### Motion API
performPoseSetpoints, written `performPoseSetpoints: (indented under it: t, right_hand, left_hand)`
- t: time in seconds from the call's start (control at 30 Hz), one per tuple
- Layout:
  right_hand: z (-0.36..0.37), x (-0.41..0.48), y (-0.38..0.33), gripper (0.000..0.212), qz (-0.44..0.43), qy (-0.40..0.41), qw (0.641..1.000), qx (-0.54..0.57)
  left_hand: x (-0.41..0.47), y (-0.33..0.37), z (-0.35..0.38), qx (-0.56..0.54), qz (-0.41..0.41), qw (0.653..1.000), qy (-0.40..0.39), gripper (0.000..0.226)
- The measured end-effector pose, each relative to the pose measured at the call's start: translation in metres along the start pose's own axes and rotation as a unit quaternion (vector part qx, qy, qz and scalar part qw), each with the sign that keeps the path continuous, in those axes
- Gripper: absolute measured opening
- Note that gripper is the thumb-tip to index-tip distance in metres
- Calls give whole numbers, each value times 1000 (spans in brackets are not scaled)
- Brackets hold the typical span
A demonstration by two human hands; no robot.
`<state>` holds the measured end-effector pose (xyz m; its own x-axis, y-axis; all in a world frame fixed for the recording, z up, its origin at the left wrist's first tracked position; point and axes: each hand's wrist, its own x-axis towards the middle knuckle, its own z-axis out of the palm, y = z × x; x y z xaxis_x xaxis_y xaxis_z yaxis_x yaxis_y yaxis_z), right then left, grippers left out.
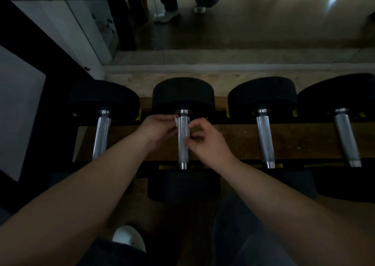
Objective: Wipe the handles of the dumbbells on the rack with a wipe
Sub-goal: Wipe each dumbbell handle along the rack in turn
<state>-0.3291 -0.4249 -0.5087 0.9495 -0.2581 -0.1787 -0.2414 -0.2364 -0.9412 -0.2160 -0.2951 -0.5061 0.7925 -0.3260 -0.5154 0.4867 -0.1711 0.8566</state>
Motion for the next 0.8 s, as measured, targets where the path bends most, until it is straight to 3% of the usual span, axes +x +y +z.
performPoseSetpoints:
  t: [0.17, 0.4, 0.53, 0.6, 0.7, 0.8]
  right_hand:
    - [-1, 1, 0, 32, 5, -2, 999, -38]
    - [-2, 3, 6, 29, -37, 76, 995, -59]
    - [0, 6, 6, 30, -39, 71, 995, -57]
    - [1, 5, 5, 29, -33, 67, 996, -48]
    - [0, 4, 3, 27, -29, 56, 998, -29]
    - [-1, 5, 2, 26, -25, 51, 998, -27]
  left_hand:
    - [-5, -25, -17, 176, -87, 972, -131, 15]
    - [11, -16, -6, 98, -36, 989, -100, 21]
    - [0, -29, -17, 267, -129, 922, -248, 17]
    - [3, -26, -15, 212, -117, 942, -233, 18]
    - [15, -15, -10, 24, -62, 989, -131, 22]
    - [14, -15, -11, 76, -85, 978, -175, 21]
